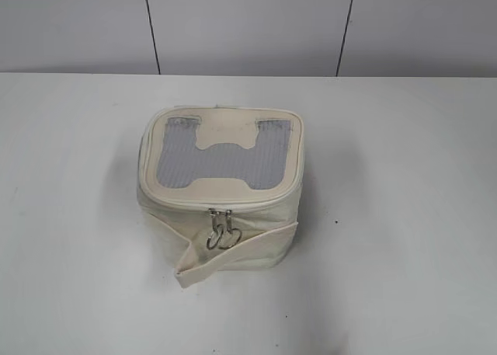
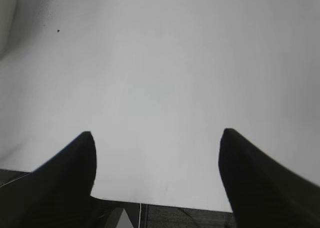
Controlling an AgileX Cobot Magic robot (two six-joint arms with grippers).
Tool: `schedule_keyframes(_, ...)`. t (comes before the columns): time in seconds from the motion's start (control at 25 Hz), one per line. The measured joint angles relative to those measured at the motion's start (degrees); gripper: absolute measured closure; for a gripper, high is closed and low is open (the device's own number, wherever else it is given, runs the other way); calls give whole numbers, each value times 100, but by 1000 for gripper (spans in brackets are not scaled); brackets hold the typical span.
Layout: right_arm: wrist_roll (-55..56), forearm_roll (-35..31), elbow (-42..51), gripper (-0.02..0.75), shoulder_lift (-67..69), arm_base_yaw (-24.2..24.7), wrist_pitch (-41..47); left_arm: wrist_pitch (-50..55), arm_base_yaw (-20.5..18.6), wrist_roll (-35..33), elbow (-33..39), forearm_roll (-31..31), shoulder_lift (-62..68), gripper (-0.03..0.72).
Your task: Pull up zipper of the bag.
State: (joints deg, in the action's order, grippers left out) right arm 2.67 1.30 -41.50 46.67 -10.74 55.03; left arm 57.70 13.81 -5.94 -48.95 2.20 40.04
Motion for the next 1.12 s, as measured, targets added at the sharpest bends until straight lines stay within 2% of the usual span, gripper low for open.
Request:
schedule_keyframes(0.32, -152, -81, 1074, 150, -1868, 0, 58, -255, 0, 0, 1550, 169, -1997, 361)
schedule_keyframes(0.64, -432, -173, 1178, 150, -3383, 0, 354, -336, 0, 0, 1615, 198, -3227, 361)
schedule_keyframes(0.8, -819, -526, 1268, 150, -3900, 0, 480, -98, 0, 0, 1628, 198, -3432, 365)
schedule_keyframes(1.12, -1206, -817, 1268, 150, -4062, 0, 501, 244, 0, 0, 1776, 207, -3444, 372)
